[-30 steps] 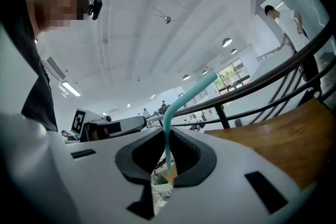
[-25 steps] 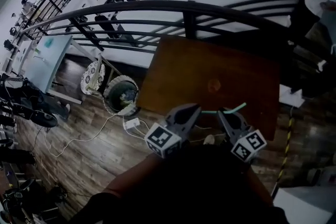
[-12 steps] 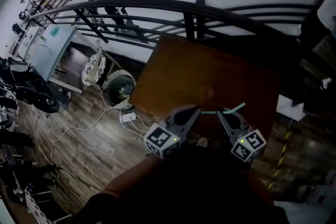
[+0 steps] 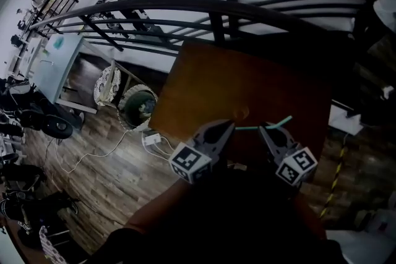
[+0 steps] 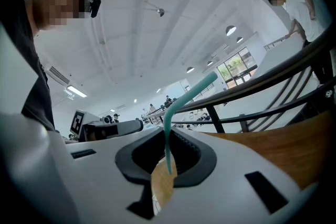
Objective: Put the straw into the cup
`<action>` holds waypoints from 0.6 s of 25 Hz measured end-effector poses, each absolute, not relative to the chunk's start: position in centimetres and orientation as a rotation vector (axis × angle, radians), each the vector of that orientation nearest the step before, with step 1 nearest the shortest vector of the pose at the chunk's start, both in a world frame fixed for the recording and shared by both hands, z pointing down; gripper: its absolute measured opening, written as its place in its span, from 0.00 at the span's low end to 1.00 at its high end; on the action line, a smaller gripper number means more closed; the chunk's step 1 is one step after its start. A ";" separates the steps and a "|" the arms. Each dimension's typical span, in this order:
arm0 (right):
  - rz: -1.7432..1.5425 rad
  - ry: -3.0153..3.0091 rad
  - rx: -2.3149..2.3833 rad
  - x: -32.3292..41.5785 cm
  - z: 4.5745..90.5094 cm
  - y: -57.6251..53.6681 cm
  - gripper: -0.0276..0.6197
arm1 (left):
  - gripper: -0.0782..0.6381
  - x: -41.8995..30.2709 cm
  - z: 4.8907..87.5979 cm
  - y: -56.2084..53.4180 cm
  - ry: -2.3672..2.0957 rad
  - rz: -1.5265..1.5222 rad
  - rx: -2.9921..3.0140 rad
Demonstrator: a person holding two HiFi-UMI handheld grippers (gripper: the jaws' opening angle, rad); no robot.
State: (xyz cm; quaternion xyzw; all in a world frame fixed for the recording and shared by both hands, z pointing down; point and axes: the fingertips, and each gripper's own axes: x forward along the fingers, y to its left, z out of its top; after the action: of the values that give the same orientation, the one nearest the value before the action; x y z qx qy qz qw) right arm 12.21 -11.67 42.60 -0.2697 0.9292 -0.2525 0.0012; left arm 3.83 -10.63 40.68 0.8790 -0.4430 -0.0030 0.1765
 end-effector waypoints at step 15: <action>-0.891 2.810 -1.099 12.6 46.3 -19.6 0.10 | 0.12 1.6 44.5 -18.8 -1.036 0.203 2.575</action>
State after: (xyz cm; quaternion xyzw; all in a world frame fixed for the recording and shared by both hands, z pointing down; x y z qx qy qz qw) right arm 12.62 -19.58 46.31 -0.3492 0.8932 -0.2833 -0.0023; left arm 1.57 -18.81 44.50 0.9104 -0.3664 0.0718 0.1783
